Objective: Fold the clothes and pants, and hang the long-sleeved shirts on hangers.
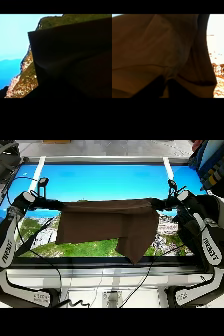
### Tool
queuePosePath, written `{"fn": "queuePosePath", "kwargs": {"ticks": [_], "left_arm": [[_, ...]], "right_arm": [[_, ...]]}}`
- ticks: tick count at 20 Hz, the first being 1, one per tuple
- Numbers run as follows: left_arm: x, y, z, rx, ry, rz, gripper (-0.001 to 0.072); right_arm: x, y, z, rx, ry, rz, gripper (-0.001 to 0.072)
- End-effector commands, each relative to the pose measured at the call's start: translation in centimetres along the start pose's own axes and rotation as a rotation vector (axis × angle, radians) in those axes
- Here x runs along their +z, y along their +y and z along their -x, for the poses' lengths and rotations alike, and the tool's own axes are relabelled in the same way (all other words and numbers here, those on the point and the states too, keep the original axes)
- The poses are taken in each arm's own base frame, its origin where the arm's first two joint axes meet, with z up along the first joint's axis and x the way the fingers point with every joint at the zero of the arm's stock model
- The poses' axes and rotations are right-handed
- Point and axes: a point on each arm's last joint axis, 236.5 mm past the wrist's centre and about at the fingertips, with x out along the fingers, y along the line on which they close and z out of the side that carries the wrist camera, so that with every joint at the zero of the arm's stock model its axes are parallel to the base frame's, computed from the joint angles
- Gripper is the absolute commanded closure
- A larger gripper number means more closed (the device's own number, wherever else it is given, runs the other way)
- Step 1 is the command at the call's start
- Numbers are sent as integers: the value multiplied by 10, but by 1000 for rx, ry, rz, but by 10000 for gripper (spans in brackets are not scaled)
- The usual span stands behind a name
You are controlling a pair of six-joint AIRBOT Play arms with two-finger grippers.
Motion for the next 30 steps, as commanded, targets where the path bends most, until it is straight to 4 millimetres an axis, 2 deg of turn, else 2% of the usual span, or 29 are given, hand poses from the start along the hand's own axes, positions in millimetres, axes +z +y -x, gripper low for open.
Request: {"fn": "queuePosePath", "kwargs": {"ticks": [1, 2, 3, 5, 6, 7, 8, 9, 10, 12, 14, 16, 18, 20, 22, 23, 24, 25, 26, 28, 30], "left_arm": [[-16, -7, -1, -32, 67, -8, 126], [-17, -10, 2, -39, 75, 4, 24], [-19, -12, 8, -47, 85, 7, 7], [-18, -14, 26, -56, 90, 26, 10], [-17, -14, 41, -58, 94, 51, 16], [-20, -15, 55, -65, 105, 69, 100], [-26, -15, 72, -73, 129, 70, 304], [-33, -11, 91, -67, 152, 68, 663], [-38, -5, 108, -54, 166, 69, 692], [-48, 4, 141, -41, 176, 96, 692], [-50, 10, 166, -27, 149, 154, 692], [-47, 11, 181, -18, 94, 202, 692], [-56, 6, 185, -22, 107, 205, 691], [-73, -4, 181, -57, 163, 216, 691], [-87, -8, 173, -74, 201, 241, 678], [-92, -9, 169, -79, 213, 249, 609], [-96, -9, 166, -82, 221, 256, 366], [-100, -9, 164, -83, 225, 262, 126], [-103, -10, 161, -85, 232, 270, 69], [-110, -10, 156, -87, 243, 282, 70], [-121, -14, 147, -107, 257, 309, 70]], "right_arm": [[-10, -1, -1, -3, 37, 5, 62], [-10, 0, 2, -2, 39, 10, 66], [-8, 1, 7, -3, 38, 16, 74], [-4, 5, 24, 1, 34, 27, 269], [-1, 6, 36, 1, 27, 33, 285], [0, 6, 50, -2, 20, 39, 286], [0, 5, 68, -9, 17, 48, 297], [-3, 2, 86, -19, 20, 74, 429], [-7, -2, 104, -34, 29, 116, 510], [-19, -18, 141, -84, 45, 141, 510], [-42, -35, 168, -105, 58, 104, 510], [-87, -51, 179, -112, 97, 60, 509], [-140, -50, 172, -56, 128, -35, 509], [-180, -29, 150, 55, 114, -100, 508], [-208, -14, 126, 139, 81, -213, 505], [-220, -6, 115, 189, 81, -283, 451], [-230, 2, 106, 235, 89, -350, 289], [-239, 7, 99, 272, 95, -411, 191], [-248, 9, 93, 287, 111, -449, 192], [-268, 9, 84, 289, 156, -491, 193], [-278, 3, 75, 268, 168, -518, 196]]}}
